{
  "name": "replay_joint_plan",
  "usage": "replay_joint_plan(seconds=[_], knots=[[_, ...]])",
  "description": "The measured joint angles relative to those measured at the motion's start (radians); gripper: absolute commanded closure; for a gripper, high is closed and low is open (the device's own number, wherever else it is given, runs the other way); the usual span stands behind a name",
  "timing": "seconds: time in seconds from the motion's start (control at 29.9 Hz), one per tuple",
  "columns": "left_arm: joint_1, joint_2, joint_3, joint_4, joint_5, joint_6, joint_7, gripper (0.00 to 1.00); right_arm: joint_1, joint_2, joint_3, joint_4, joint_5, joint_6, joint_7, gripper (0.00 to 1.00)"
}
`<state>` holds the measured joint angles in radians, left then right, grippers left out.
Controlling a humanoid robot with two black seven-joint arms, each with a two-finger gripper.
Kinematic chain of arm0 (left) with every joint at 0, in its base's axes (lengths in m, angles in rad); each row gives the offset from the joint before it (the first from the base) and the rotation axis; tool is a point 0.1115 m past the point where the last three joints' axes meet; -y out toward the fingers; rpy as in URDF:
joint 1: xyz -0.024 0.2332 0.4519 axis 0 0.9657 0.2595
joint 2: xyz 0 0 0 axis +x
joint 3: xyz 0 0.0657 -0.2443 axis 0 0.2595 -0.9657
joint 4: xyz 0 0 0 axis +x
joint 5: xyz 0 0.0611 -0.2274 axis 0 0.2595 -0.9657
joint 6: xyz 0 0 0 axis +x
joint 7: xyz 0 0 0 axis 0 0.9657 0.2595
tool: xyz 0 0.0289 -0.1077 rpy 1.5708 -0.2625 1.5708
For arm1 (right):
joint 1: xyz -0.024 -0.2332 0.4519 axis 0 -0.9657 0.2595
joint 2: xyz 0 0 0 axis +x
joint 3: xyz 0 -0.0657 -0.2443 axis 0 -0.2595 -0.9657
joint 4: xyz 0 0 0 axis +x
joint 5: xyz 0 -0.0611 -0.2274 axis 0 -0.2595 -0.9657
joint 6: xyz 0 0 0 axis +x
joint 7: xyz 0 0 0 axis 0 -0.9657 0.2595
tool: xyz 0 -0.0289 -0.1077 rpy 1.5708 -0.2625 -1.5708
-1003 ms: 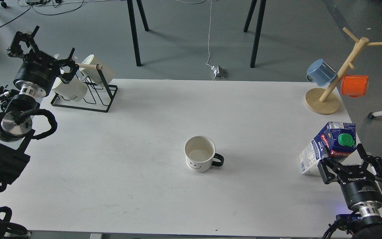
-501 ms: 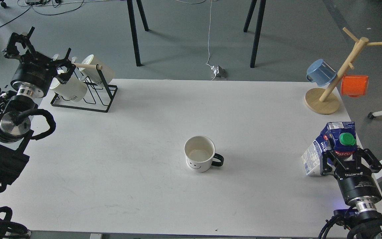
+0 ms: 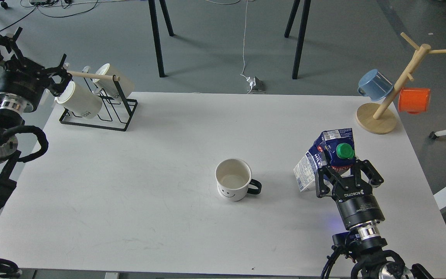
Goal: Place cup and milk with both arms
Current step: 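Carry the milk carton with the right gripper beside the white mug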
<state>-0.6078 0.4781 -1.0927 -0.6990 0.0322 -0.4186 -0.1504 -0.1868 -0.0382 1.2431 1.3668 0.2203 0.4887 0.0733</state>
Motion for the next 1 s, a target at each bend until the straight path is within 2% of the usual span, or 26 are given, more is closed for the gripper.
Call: replay_joint_plan(seconds=[0.27, 0.84, 0.9, 1.0], knots=[[0.001, 0.006, 0.001, 0.001, 0.000, 0.002, 0.000, 0.00, 0.093, 0.038, -0.090, -0.097, -0.033, 0.000, 0.000, 0.50], [0.019, 0.014, 0.000, 0.001, 0.000, -0.003, 0.000, 0.00, 0.168, 0.038, -0.210, -0.155, -0.033, 0.000, 0.000, 0.49], [0.019, 0.015, 0.000, 0.001, 0.000, -0.003, 0.001, 0.00, 0.168, 0.038, -0.214, -0.155, -0.033, 0.000, 0.000, 0.47], [0.019, 0.016, 0.000, -0.001, 0.000, -0.003, 0.001, 0.00, 0.170, 0.038, -0.216, -0.163, -0.033, 0.000, 0.000, 0.37]])
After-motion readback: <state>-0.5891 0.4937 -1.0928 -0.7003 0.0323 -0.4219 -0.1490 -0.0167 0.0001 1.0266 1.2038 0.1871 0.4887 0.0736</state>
